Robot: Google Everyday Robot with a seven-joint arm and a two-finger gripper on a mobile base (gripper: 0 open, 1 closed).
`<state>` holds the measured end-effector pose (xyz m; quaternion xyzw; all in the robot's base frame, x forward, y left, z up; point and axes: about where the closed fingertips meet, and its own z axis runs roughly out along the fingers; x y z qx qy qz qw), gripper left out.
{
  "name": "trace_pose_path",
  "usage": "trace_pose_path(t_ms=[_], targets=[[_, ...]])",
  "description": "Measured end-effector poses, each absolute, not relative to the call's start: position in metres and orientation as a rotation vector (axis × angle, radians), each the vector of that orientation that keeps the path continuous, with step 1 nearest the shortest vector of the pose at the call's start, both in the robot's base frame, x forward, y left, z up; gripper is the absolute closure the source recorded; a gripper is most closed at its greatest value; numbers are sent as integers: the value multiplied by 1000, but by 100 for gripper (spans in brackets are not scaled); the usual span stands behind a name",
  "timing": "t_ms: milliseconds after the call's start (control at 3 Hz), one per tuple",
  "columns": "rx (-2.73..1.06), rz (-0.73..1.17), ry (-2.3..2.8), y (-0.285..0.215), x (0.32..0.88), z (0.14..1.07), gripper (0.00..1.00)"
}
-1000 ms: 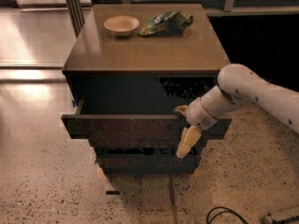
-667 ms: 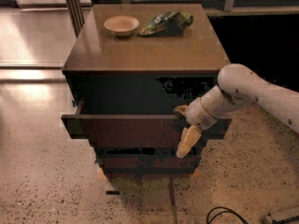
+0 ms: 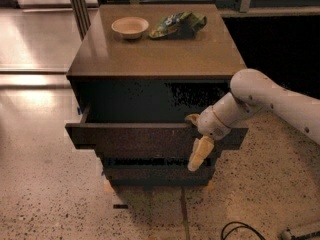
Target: Open top drawer
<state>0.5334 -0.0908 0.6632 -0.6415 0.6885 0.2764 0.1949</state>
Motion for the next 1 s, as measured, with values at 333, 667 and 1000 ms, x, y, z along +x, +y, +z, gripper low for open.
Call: trace_pose_path(t_ms=[333, 667, 1000], targets=[[-1814, 796, 1932, -89, 518, 668, 0], [-1816, 799, 1932, -88, 517, 668, 0], [-1876, 804, 1924, -83, 490, 692, 0]])
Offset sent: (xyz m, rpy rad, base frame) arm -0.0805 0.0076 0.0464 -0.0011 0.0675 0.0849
